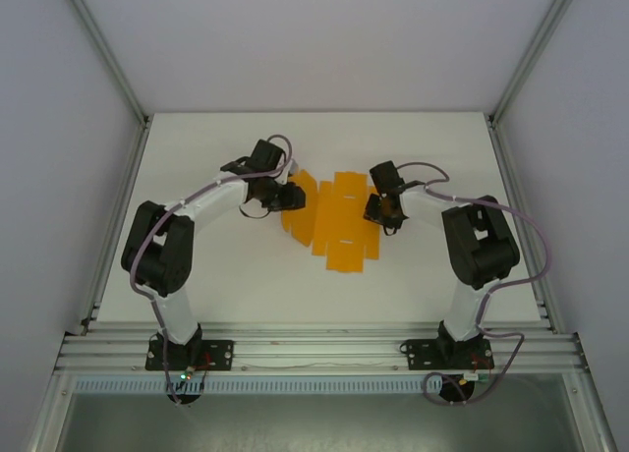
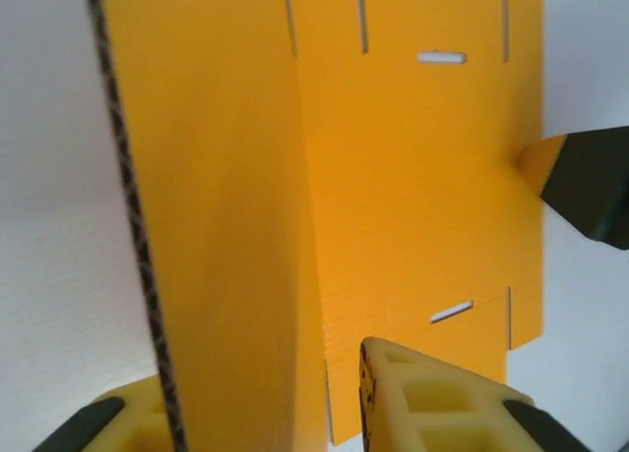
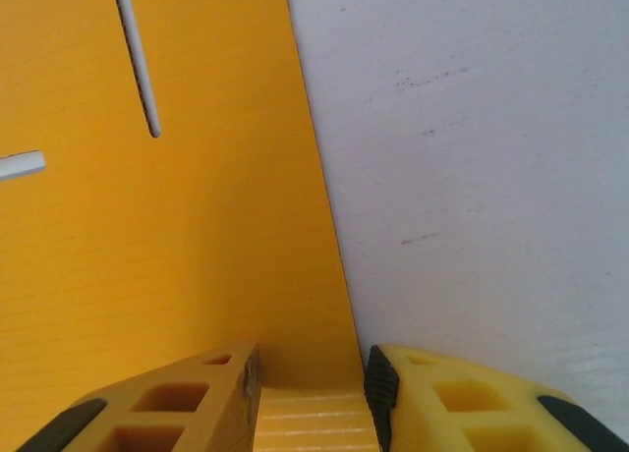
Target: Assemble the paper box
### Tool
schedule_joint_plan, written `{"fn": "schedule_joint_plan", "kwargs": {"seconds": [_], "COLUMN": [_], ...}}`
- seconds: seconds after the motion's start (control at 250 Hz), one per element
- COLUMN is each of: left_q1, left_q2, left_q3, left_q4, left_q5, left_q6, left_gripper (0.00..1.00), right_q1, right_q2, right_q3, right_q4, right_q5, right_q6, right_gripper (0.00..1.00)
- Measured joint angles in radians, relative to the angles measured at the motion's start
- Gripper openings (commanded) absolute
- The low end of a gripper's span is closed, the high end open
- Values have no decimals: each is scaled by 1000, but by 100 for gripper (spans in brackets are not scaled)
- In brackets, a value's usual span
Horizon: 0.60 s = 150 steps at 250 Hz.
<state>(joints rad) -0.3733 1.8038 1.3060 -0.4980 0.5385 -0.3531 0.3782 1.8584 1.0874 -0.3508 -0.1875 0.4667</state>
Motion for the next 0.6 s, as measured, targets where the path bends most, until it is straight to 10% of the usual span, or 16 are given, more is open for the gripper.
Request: {"fn": "schedule_joint_plan", "kwargs": {"seconds": [0.064,0.268,0.6], "left_q1": [0,0,155], "left_q2": [-2,-119,-567], "left_q3": [0,-49,-343], "left_q4": [-8,39,528], "left_q5": [-9,-5,226], "left_q6": [-2,-4,-187], "left_gripper": [0,0,0], "right_q1": [3,11,-202], "right_q2": [-9,-57,-468], "right_q3": [-2,-2,-28], "right_q4": [6,31,210], "right_q5": [0,-27,-406], "right_q6": [-7,-33,-121], "right_gripper": [47,100,96]}}
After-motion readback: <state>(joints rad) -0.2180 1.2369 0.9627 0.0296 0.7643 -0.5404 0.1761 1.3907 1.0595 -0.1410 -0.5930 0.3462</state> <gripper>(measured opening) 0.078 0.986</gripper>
